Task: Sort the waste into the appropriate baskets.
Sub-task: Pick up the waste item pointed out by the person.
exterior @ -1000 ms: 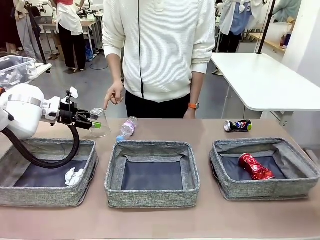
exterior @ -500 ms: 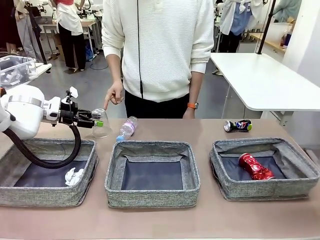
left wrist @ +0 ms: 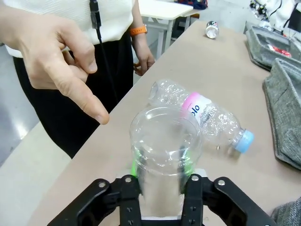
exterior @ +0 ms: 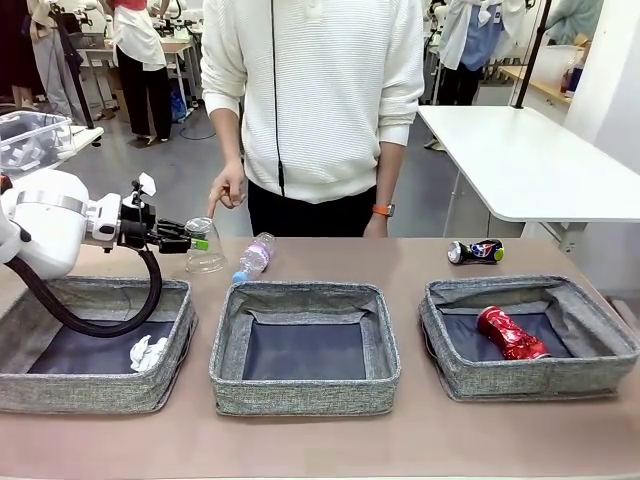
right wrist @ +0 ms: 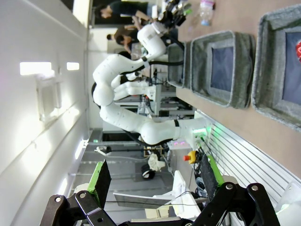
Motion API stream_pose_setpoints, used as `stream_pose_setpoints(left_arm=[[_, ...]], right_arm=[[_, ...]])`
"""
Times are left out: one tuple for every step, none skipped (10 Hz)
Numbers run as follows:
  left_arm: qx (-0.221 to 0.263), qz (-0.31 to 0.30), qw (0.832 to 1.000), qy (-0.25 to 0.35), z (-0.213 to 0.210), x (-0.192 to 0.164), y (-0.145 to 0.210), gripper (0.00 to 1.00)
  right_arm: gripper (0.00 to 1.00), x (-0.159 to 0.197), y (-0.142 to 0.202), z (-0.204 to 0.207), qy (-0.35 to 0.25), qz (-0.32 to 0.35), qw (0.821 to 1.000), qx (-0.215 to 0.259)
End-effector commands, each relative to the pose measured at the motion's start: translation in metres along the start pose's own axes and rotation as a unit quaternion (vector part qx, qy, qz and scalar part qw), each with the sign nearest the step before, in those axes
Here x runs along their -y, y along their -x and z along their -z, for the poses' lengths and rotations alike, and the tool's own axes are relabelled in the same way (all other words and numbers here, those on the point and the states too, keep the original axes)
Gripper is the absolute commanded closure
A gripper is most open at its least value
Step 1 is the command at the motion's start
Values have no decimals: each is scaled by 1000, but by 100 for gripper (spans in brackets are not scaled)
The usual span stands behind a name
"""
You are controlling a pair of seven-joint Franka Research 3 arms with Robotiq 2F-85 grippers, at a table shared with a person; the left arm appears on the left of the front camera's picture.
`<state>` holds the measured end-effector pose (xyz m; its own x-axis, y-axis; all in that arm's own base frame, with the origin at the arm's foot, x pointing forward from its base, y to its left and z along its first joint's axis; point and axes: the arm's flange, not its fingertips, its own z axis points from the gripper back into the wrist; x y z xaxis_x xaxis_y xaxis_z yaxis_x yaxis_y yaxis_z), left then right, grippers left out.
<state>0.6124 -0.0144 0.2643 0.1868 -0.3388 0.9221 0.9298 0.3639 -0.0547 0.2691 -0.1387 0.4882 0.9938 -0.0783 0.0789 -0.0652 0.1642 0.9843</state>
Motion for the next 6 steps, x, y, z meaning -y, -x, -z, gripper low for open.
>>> stream_pose_setpoints(left_arm=[[-9,3,1000,-3,-1,3,1,92],[-12,2,1000,0,-3,3,1,98],[-23,4,1000,0,-6,4,-1,100],[-24,7,1000,-1,-13,4,-4,100],[-29,8,1000,-5,-20,3,-7,100],[-34,12,999,-15,-33,2,-11,100]], right_arm=[[0,-2,0,1,-4,-6,1000,6],[0,-2,0,1,-4,-6,1000,6],[0,-2,0,1,-4,-6,1000,6],[0,-2,0,1,-4,-6,1000,6],[0,-2,0,1,-4,-6,1000,6],[0,-2,0,1,-4,-6,1000,6]])
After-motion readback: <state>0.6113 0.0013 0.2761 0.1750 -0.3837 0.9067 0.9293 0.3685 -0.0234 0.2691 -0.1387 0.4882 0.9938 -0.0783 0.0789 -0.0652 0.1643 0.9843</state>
